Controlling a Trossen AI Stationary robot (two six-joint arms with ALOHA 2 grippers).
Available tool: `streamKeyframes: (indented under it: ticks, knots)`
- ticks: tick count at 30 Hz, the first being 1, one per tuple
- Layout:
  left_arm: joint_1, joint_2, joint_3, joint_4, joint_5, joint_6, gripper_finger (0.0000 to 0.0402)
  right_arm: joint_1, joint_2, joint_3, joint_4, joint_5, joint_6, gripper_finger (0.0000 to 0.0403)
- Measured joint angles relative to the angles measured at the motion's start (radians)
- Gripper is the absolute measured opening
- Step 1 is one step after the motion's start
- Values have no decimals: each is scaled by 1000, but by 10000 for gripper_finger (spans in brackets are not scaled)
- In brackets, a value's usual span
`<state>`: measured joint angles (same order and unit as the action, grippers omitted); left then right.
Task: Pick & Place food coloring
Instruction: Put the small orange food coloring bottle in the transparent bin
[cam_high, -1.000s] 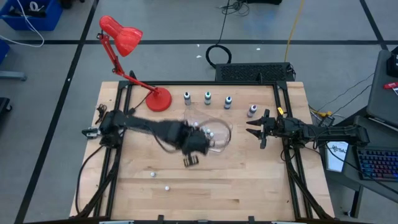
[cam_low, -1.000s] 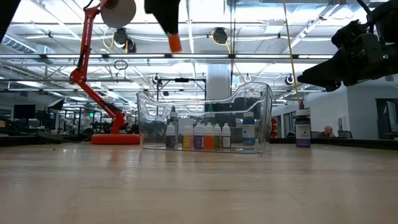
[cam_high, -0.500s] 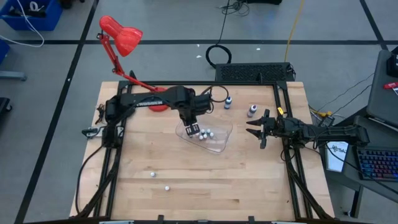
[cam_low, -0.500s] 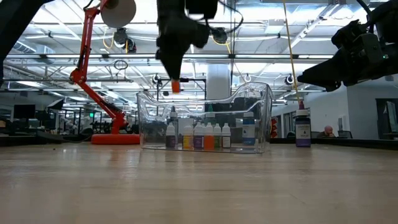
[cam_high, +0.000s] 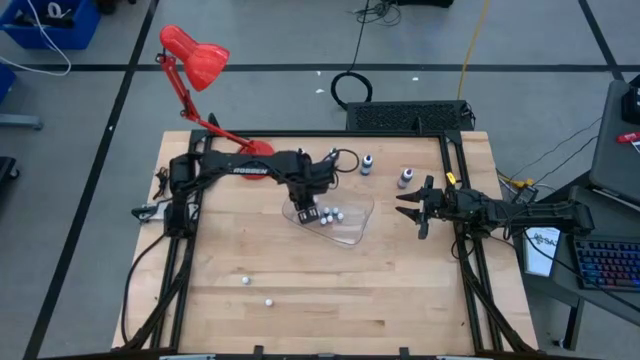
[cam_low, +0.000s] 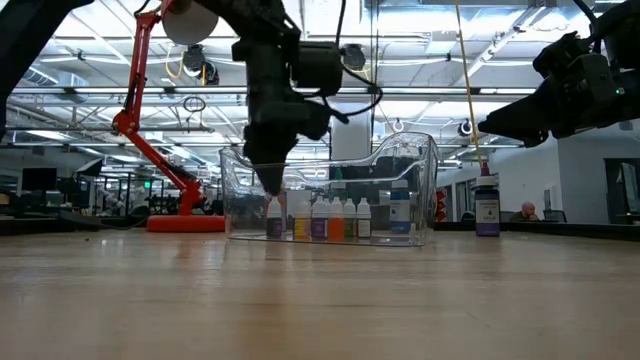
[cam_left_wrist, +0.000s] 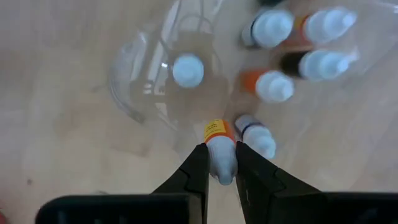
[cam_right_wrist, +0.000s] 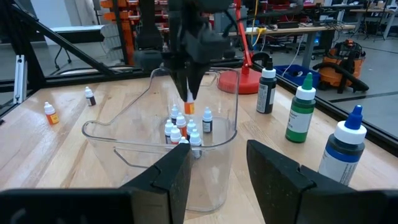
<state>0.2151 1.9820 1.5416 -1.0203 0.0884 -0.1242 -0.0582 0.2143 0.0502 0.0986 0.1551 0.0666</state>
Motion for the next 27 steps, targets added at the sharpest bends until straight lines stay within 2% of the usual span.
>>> streamKeyframes:
  ticks: [7, 16, 27]
  knots:
    - [14, -7, -59, 95, 11, -5, 55, 0, 0, 0, 0, 0, 0, 144]
    - [14, -6, -62, 110, 13, -6, 55, 0, 0, 0, 0, 0, 0, 144]
    - [-19, 1, 33, 102, 32, -2, 55, 0, 0, 0, 0, 0, 0, 144]
